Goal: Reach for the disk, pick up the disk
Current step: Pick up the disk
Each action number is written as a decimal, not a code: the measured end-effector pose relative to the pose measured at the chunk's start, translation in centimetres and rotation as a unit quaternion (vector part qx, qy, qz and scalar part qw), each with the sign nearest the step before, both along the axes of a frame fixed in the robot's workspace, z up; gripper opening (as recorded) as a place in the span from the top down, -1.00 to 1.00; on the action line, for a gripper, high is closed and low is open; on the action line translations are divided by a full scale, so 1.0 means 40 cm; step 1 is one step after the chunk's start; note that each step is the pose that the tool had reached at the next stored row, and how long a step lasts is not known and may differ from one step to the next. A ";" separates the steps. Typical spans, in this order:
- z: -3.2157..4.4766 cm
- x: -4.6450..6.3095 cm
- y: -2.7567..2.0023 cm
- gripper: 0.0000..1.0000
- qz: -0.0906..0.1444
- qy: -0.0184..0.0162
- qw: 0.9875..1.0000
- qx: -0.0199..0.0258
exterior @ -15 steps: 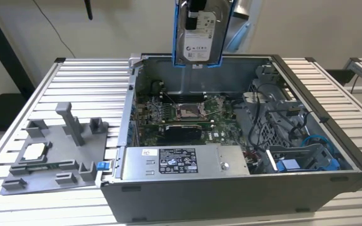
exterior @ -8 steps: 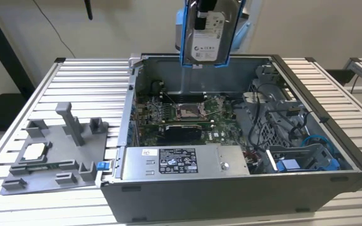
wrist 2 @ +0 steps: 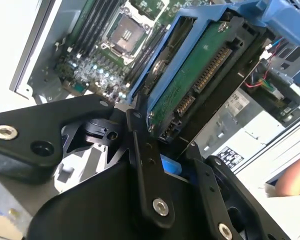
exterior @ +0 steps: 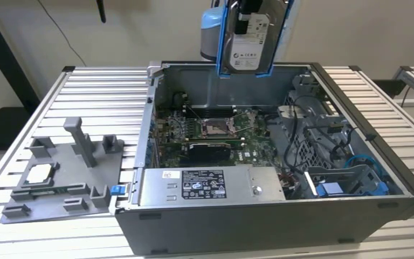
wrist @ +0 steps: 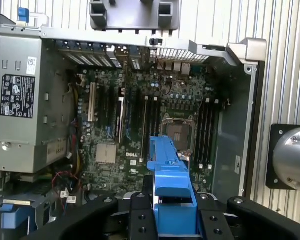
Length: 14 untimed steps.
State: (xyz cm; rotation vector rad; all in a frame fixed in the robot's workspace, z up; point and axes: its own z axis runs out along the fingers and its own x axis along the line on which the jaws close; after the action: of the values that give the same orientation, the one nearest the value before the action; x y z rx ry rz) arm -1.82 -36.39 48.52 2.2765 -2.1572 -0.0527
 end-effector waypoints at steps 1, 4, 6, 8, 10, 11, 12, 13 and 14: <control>0.000 0.007 0.000 1.00 0.000 0.000 1.000 0.000; 0.000 0.029 0.000 1.00 0.000 0.000 1.000 0.000; 0.000 0.045 0.000 1.00 0.000 0.000 1.000 0.000; 0.000 0.061 0.000 1.00 0.000 0.000 1.000 0.000; 0.000 0.077 0.000 1.00 0.000 0.000 1.000 0.000; 0.000 0.085 0.000 1.00 0.000 0.000 1.000 0.000; 0.000 0.093 0.000 1.00 0.000 0.000 1.000 0.000; 0.000 0.101 0.000 1.00 0.000 0.000 1.000 0.000; 0.000 0.109 0.000 1.00 0.000 0.000 1.000 0.000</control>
State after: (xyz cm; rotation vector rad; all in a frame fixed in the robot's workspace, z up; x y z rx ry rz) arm 2.56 -36.40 48.50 2.2765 -2.1571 -0.0527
